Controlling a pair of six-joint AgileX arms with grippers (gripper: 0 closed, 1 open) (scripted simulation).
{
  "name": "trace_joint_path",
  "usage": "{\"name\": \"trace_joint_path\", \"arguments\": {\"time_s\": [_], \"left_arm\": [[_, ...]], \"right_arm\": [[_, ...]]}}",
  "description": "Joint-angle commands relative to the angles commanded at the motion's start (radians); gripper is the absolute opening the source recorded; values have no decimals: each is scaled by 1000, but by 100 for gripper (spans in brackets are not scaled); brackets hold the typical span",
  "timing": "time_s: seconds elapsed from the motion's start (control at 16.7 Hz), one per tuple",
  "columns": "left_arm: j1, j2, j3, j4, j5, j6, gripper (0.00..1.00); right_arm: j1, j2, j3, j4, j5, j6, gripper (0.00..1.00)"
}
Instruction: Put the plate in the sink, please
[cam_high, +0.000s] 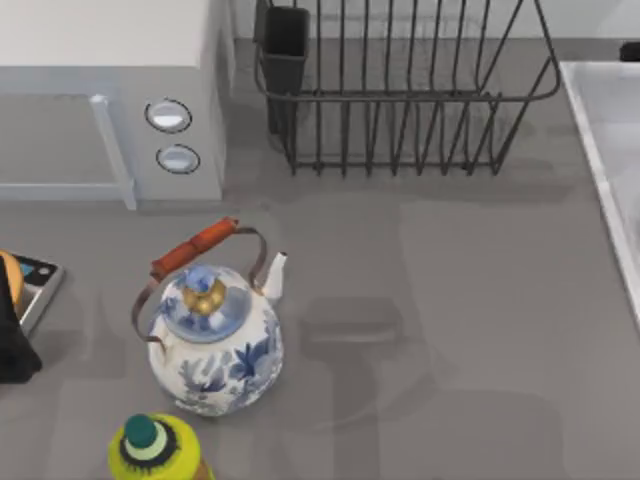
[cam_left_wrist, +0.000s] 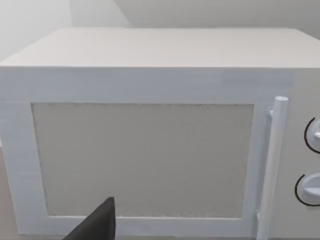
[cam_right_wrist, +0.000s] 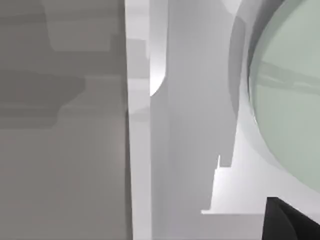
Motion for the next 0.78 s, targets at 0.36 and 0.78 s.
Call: {"name": "trace_joint_path", "arguments": {"time_s": [0.36, 0.78], "left_arm": [[0, 0, 0, 0, 0, 0, 100], [0, 0, 0, 0, 0, 0, 100]], "right_arm": [[-14, 14, 5, 4, 0, -14, 8], [-14, 14, 5, 4, 0, -14, 60]]}}
